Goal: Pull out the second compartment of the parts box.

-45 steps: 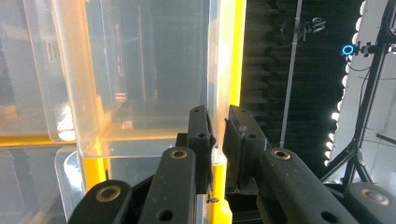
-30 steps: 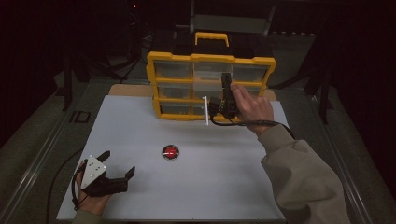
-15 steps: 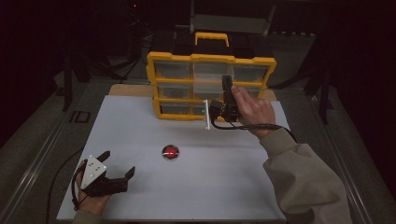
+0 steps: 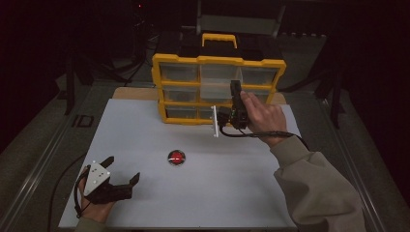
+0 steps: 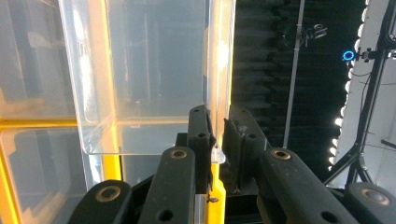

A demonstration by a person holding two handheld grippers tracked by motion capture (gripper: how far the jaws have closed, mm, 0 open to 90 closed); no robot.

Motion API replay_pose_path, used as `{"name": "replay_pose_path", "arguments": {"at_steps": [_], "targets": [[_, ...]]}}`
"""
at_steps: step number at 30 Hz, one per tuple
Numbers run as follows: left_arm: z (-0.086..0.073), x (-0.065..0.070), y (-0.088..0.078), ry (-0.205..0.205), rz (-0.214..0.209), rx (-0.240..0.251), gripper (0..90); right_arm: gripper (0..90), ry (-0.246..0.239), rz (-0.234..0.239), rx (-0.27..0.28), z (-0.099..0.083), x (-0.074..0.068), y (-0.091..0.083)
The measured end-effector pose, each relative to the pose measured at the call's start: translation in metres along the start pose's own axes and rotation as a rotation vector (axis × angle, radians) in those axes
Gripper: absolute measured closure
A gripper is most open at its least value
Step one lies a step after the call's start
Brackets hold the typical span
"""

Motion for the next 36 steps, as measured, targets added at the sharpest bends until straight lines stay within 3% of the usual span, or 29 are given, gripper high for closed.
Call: {"name": "replay_pose_path", "arguments": {"at_steps": [20,36], "targets": [[0.000,0.000,0.000,0.002,0.001,-0.001,0.1,79.7,0.033,0.021,0.018,-0.002,0.000,-0.012],[0.000,0.001,0.001,0.004,0.002,-0.002,0.1,79.8,0.022,0.019,0.025,-0.002,-0.001,-0.027]]}}
Point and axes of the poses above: each handheld gripper's, and its own axes: y roughly forward along the jaws, z roughly out of its top, x roughly to its right, the point moved 2 cm from there along y, roughly forward along the jaws, and after that the axes turned 12 degrees about z, right-handed, at the moved point
